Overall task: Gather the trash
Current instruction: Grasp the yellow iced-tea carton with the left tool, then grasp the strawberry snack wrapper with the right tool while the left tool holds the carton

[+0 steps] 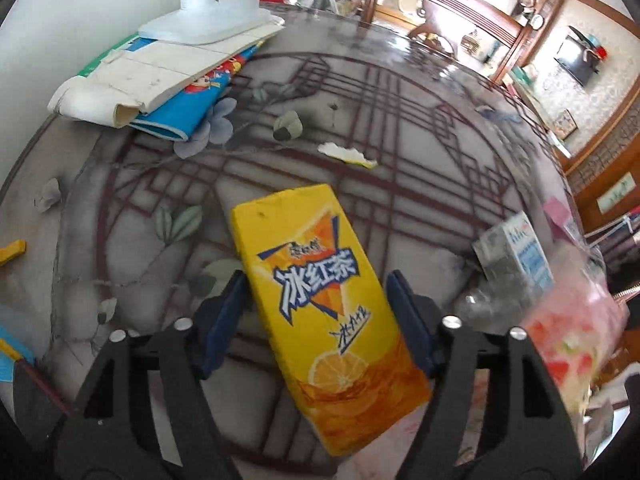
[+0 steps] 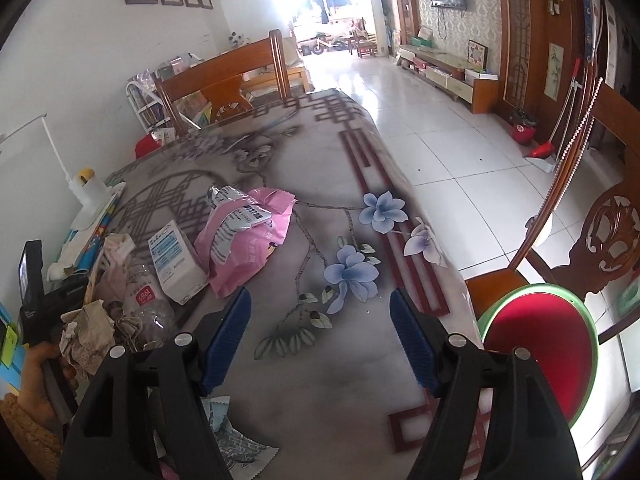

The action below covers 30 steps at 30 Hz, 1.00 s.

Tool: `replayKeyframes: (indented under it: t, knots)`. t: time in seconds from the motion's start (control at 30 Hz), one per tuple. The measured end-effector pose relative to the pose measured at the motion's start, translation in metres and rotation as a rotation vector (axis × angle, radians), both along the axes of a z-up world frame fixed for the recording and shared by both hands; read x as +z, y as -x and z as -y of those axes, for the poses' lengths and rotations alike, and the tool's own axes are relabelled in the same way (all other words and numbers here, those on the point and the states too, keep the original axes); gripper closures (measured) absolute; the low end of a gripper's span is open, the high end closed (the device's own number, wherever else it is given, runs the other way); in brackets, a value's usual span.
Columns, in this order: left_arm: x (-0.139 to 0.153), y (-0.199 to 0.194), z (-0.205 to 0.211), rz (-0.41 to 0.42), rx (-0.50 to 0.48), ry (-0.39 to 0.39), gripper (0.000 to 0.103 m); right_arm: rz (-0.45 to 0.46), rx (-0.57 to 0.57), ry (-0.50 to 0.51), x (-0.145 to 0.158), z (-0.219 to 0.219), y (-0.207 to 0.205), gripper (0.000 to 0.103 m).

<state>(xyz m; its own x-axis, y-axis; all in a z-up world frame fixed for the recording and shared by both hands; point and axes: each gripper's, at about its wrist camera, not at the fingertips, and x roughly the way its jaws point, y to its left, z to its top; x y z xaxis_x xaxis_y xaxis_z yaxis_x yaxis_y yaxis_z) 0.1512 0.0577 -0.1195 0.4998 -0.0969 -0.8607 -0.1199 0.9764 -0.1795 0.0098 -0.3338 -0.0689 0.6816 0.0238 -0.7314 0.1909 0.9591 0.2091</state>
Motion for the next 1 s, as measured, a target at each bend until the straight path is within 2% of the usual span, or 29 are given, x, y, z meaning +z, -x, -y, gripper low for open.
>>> replayKeyframes:
  t: [0.13,0.23,0.3,0.37,0.47,0.53,0.67,0.8,0.9,0.97,1.0]
  knots:
    - [0.019,0.020,-0.006,0.020,-0.036,0.002,0.039,0.000,0.027,-0.001,-0.001,-0.006,0.000,0.034]
    - [0.044,0.045,-0.014,0.086,-0.044,-0.006,0.041,0.000,0.058,-0.009,-0.002,-0.012,0.000,0.034]
    - [0.057,0.071,-0.019,0.126,-0.054,0.016,0.041,0.006,0.079,-0.016,-0.001,-0.017,0.001,0.034]
    - [0.063,0.097,-0.024,0.153,-0.057,0.046,0.042,0.012,0.102,-0.043,0.000,-0.020,0.003,0.034]
    - [0.064,0.130,-0.039,0.178,-0.023,0.162,0.042,0.020,0.127,-0.068,0.000,-0.029,0.007,0.034]
    - [0.068,0.137,-0.043,0.201,-0.008,0.172,0.042,0.057,0.148,-0.052,0.006,-0.040,0.012,0.034]
    - [0.073,0.133,-0.043,0.230,-0.011,0.133,0.042,0.146,0.193,0.017,0.023,-0.068,0.025,0.034]
    - [0.078,0.128,-0.049,0.254,-0.003,0.125,0.042,0.222,0.339,0.082,0.053,-0.123,0.047,0.034]
    - [0.080,0.129,-0.057,0.264,0.014,0.125,0.042,0.148,0.485,0.108,0.059,-0.173,0.039,0.035]
    - [0.081,0.131,-0.067,0.269,0.038,0.143,0.042,0.080,0.550,0.043,0.059,-0.195,0.022,0.035]
    - [0.082,0.133,-0.073,0.278,0.063,0.143,0.042,0.018,0.576,-0.007,0.056,-0.207,0.007,0.038]
